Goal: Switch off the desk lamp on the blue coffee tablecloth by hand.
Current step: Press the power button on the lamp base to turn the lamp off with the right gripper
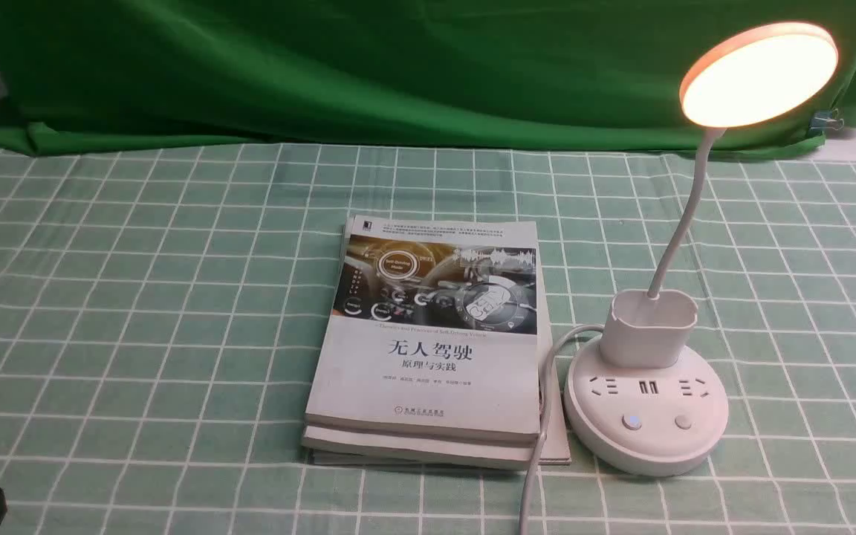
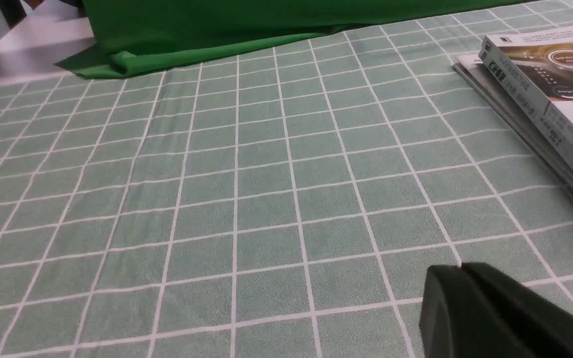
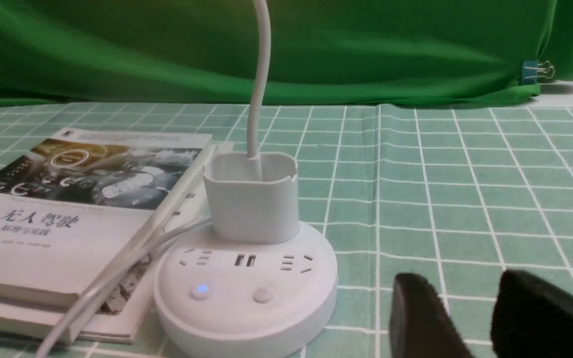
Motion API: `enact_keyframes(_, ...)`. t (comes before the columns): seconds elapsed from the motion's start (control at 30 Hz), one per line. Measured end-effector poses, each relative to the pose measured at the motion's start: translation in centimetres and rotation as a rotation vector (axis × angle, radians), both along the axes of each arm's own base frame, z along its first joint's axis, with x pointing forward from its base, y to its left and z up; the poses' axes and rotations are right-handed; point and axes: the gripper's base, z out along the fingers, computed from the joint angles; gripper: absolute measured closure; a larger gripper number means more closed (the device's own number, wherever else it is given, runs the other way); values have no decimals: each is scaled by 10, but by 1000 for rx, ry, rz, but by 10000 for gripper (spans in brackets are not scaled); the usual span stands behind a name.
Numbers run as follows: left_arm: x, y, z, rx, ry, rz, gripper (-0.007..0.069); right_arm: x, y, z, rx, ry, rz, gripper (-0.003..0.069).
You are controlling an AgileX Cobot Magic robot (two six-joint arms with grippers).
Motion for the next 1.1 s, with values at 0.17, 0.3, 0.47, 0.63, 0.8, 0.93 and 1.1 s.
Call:
enact_keyframes(0.17, 0, 0, 0, 0, 0, 0, 624, 0, 0, 0, 0, 0, 0, 420)
enact_keyframes(0.3, 0, 0, 0, 0, 0, 0, 624, 0, 0, 0, 0, 0, 0, 420)
enact_keyframes(0.47, 0, 0, 0, 0, 0, 0, 624, 0, 0, 0, 0, 0, 0, 420)
enact_keyframes(0.63, 0, 0, 0, 0, 0, 0, 624, 0, 0, 0, 0, 0, 0, 420)
enact_keyframes(0.8, 0, 0, 0, 0, 0, 0, 624, 0, 0, 0, 0, 0, 0, 420)
enact_keyframes(0.93, 0, 0, 0, 0, 0, 0, 624, 0, 0, 0, 1, -4, -1, 420)
enact_keyframes(1.1, 0, 0, 0, 0, 0, 0, 624, 1, 0, 7, 200, -47, -26, 420)
